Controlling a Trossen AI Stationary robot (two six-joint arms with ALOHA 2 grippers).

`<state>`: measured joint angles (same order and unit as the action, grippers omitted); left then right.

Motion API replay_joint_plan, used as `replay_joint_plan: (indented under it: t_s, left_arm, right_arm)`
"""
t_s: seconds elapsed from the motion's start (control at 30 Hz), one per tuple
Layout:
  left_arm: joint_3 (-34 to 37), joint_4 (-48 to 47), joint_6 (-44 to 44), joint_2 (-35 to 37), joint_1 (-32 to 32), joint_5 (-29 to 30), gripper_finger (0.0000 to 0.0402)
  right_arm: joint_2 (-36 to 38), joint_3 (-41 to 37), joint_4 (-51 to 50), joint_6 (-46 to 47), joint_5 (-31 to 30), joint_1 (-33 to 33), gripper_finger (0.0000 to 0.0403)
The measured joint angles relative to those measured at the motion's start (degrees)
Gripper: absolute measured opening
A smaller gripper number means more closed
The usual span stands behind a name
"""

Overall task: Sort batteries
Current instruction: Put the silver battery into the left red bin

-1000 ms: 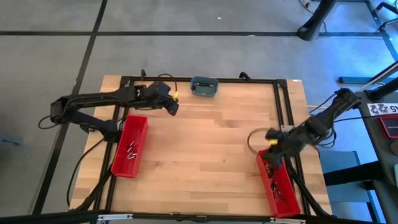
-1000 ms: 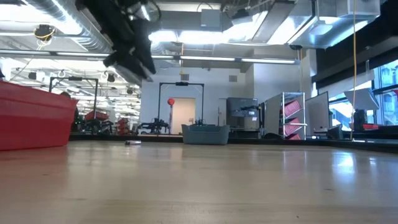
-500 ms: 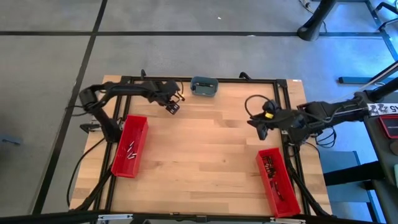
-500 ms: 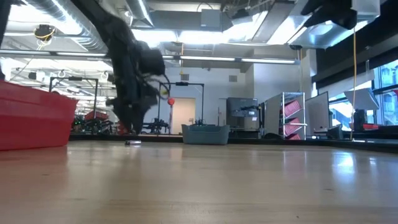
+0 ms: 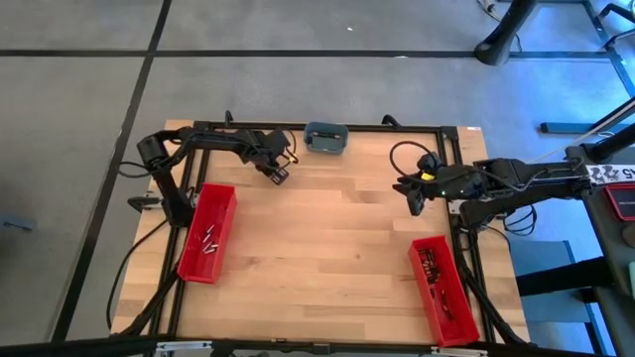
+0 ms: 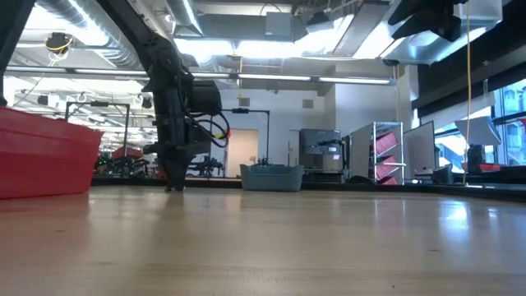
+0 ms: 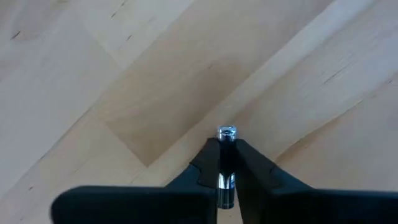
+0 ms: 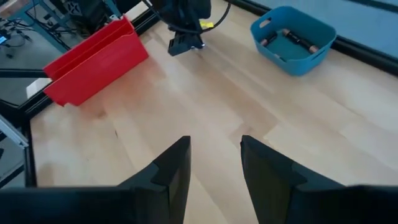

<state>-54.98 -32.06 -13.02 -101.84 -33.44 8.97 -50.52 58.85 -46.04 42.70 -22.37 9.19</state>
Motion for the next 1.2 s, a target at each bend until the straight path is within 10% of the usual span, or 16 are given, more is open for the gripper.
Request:
replay_joint_plan:
  t_s: [0.57,0.83,1.2]
  left_arm:
    - [-1.98,-14.3,-6.12,19.75,6.91,0.17,0.0011]
    - [-9.34,-26.1,-9.93,36.55,20.79,0.94,0.0011]
    - [-19.59,-58.31,-41.69,38.13,46.6,-0.92,0.001]
  right_arm:
    - [-5.73,-0.01,4.2,-10.7,1.79,-3.46,0.0143]
    - [-10.14,0.0,11.87,-18.2,14.3,-11.81,0.0143]
    - [-14.27,0.0,21.14,-21.68,22.45,-18.38,0.0143]
